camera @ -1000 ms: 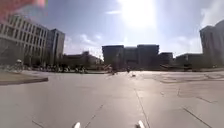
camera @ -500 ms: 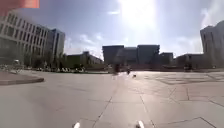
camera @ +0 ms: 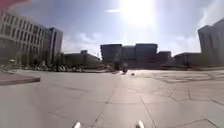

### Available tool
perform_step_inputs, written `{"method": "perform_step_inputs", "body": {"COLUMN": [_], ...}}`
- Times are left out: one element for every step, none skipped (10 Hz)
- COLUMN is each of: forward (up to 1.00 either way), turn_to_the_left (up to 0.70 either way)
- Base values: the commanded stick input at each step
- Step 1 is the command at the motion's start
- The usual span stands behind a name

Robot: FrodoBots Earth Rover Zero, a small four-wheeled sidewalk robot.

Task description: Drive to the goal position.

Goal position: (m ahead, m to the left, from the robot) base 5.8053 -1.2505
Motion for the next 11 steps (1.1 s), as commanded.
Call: {"method": "perform_step_inputs", "body": {"forward": [0.16, 0.16, 0.15, 0.15, 0.15, 0.15, 0.15, 0.14, 0.14, 0.13, 0.14], "turn_to_the_left": [-0.50, -0.50, -0.48, -0.48, -0.48, -0.48, -0.46, -0.44, -0.42, -0.40, -0.44]}}
